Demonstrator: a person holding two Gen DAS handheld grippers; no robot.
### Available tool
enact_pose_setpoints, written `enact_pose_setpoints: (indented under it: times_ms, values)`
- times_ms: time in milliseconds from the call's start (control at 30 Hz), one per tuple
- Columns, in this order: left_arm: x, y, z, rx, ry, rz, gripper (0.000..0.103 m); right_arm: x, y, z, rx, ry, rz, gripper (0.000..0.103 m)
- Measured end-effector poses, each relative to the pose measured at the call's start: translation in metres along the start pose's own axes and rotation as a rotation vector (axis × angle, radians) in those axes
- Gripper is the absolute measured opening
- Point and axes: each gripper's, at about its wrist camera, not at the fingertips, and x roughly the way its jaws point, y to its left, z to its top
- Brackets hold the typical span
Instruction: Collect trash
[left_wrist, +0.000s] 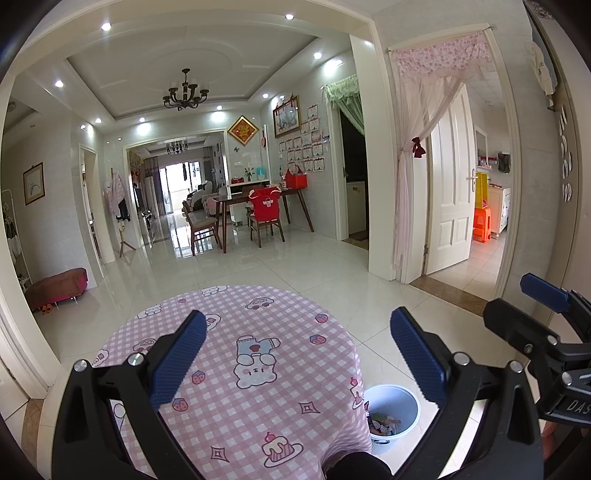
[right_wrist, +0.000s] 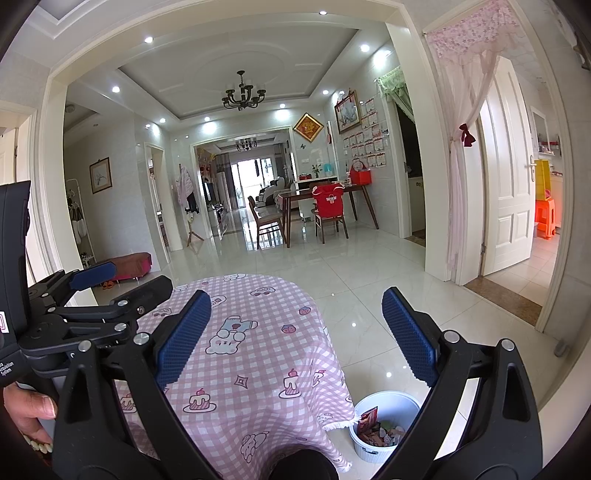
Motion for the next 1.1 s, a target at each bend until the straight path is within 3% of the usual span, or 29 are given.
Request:
enact_pose_setpoints:
  times_ms: [733, 1100]
  values:
    - [0.019, 0.008, -0.007, -0.013, 0.018, -0.006, 0.098, 0.012, 0.0, -0.009, -0.009, 0.027, 0.003, 0.092]
    - [0.056, 0.032, -0.016, -0.049, 0.071, -0.015, 0.098, 0.049, 0.005, -0.012, -0.02, 0.084, -0.002, 0.092]
